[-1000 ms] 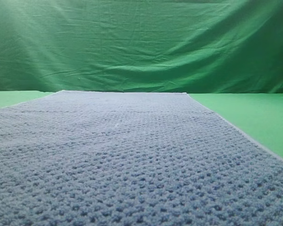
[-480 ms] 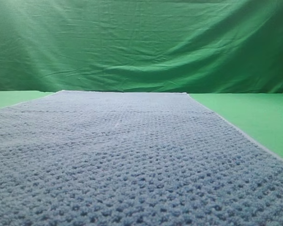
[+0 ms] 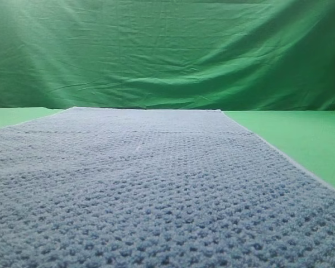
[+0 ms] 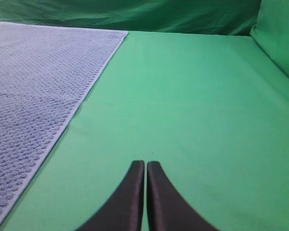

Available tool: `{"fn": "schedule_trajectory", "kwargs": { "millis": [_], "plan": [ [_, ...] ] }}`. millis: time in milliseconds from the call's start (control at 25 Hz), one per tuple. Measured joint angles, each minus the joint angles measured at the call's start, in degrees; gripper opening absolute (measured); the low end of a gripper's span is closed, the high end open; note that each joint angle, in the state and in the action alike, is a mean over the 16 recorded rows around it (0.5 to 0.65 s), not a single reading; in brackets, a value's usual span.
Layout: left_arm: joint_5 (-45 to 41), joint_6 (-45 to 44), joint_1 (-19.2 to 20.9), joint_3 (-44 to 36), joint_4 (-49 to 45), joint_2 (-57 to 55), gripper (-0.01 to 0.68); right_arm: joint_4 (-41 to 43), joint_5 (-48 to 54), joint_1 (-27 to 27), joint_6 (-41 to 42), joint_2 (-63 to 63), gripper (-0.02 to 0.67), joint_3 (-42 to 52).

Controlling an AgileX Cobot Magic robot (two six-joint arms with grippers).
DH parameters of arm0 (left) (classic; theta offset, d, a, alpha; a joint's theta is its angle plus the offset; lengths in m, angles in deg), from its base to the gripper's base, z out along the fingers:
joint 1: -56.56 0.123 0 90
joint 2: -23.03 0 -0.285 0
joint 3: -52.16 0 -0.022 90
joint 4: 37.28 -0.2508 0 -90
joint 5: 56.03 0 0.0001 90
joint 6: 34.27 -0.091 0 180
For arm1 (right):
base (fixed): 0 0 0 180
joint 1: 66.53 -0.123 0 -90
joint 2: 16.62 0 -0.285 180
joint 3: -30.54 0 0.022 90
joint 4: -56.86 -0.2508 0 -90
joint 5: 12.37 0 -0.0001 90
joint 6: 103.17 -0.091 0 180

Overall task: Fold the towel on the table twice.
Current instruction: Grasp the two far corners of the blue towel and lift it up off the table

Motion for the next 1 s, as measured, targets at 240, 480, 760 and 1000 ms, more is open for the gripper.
{"fn": "schedule_trajectory", "kwargs": {
  "millis": [240, 480, 760, 1000],
  "plan": [
    [9.34, 0.33, 0.00, -0.01, 4.95, 0.00, 0.000, -0.56, -6.31, 0.00, -0.73, 0.00, 0.000, 0.05],
    [14.58, 1.39, 0.00, 1.82, 6.60, -0.01, 0.000, -2.52, -15.10, 0.00, -3.10, 0.00, 0.000, -0.21],
    [7.83, 2.62, 0.00, 9.63, 6.92, -2.42, 0.000, -4.99, -16.80, 0.00, -6.08, -0.01, 0.000, -5.22],
    [-2.86, 2.91, 0.00, 17.51, 7.10, -6.86, 0.000, -5.56, -12.12, 0.00, -6.93, -0.27, 0.000, -12.79]
  ]
}}
